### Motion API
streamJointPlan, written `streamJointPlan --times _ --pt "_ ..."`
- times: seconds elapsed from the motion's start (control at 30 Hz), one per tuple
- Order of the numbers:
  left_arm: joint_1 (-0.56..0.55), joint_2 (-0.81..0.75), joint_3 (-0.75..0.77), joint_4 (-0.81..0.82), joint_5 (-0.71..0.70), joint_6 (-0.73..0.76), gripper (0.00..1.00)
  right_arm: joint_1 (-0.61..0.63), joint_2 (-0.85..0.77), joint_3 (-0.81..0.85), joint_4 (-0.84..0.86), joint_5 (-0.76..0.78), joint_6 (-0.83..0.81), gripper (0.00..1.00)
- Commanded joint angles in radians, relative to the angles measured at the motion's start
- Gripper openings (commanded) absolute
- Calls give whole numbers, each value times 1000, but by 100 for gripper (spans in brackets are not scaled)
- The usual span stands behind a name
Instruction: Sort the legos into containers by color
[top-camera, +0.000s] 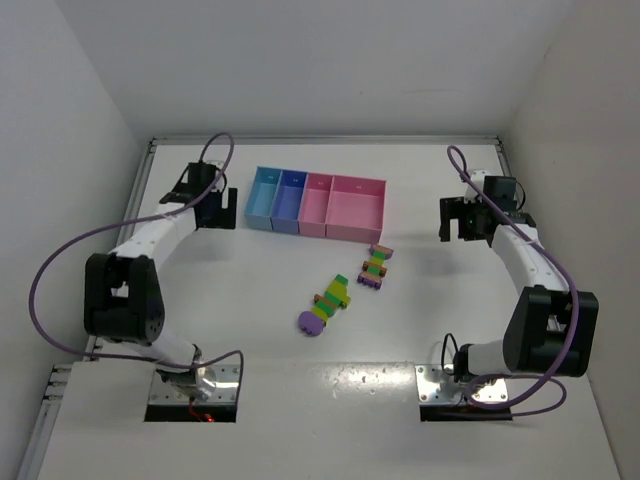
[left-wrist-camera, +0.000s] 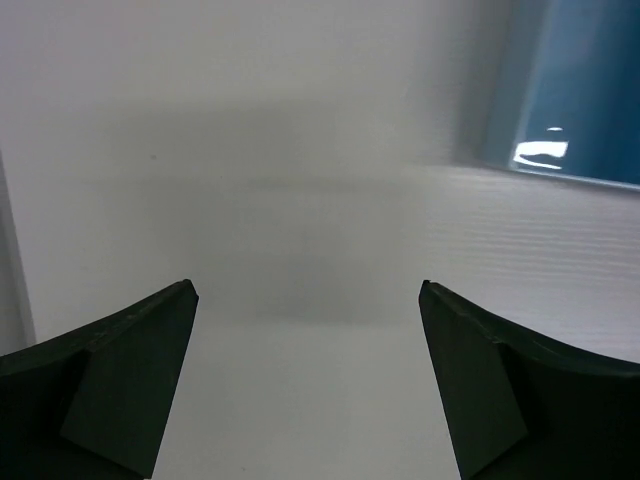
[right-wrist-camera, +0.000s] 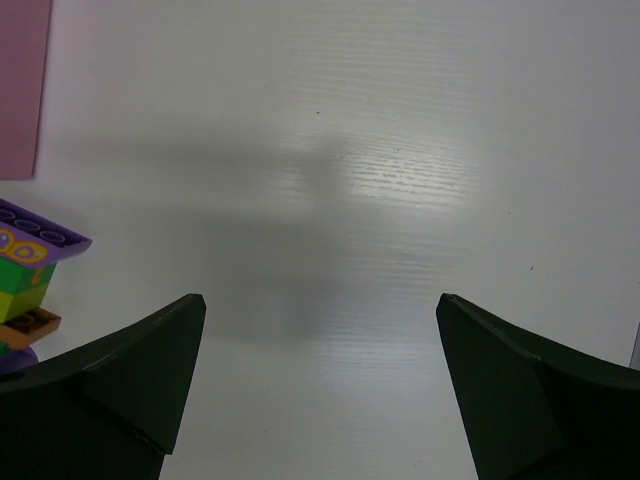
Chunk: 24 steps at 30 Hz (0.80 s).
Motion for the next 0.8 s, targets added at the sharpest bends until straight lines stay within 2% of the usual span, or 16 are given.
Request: streamJointPlan --times 0.0,0.03,0.1,0.2,0.23,0.3,0.47,0.63,0.77 --pt "-7 -185 31 35 162 177 100 -6 0 28 -9 -26 -18 99" --pt "-23 -217 6 35 254 256 100 -6 0 28 -18 -26 -27 99" --pt "-70 -276 -29 35 264 275 97 -6 0 39 -27 -37 -37 99" --pt "-214 -371 -129 35 255 205 92 -6 0 39 -27 -58 -46 99" --pt "-297 -412 -185 35 255 155 92 -6 0 39 -27 -59 -46 99" --pt "-378 -442 -235 59 245 111 92 -6 0 39 -27 -59 -55 99" --pt "-619 -387 -259 72 213 33 92 3 0 48 -36 -68 -67 99" --pt "-773 -241 -239 99 164 -25 92 3 0 39 -36 -68 -89 99" --pt "-879 -209 -252 139 153 -74 92 3 -9 39 -36 -57 -112 99"
